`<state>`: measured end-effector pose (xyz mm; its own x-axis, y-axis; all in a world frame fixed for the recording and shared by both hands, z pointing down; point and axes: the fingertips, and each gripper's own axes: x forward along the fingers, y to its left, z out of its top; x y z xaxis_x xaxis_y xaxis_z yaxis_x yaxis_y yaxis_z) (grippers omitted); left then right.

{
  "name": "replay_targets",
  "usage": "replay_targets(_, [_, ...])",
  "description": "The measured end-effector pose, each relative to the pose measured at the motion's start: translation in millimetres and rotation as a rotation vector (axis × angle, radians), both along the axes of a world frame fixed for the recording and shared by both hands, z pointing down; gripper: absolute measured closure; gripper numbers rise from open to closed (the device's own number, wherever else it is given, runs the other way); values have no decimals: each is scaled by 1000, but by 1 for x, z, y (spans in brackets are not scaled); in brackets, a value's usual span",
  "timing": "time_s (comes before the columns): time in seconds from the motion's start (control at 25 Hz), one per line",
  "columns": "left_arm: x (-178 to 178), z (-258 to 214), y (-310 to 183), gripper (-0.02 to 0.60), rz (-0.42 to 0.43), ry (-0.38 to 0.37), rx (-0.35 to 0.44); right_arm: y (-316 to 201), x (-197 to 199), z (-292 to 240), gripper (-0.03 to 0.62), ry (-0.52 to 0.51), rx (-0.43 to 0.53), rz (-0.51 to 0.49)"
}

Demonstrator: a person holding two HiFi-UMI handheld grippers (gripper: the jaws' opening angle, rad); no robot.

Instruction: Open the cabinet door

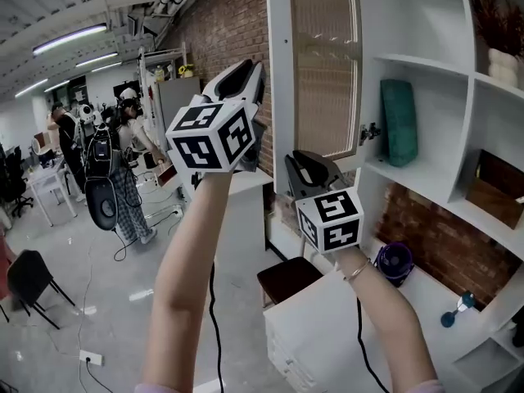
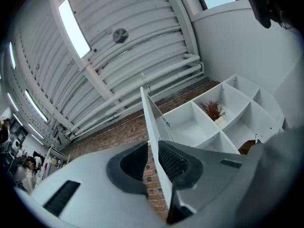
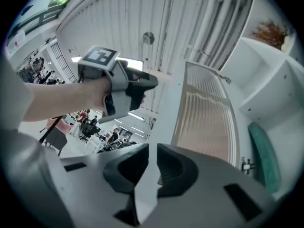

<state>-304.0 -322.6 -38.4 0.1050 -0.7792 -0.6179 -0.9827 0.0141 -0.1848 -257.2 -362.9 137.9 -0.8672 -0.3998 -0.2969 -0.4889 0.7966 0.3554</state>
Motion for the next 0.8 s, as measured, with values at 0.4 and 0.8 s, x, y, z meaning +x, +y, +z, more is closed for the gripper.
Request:
replay_targets(0.4, [-17,63,29,525,-21,8,-38,-8,-17,20,588,1,-48,-11])
replay_targets(0.8, [-1,161,31,525,7,45,-168,-1,-6,32,602,-69,-107,-35])
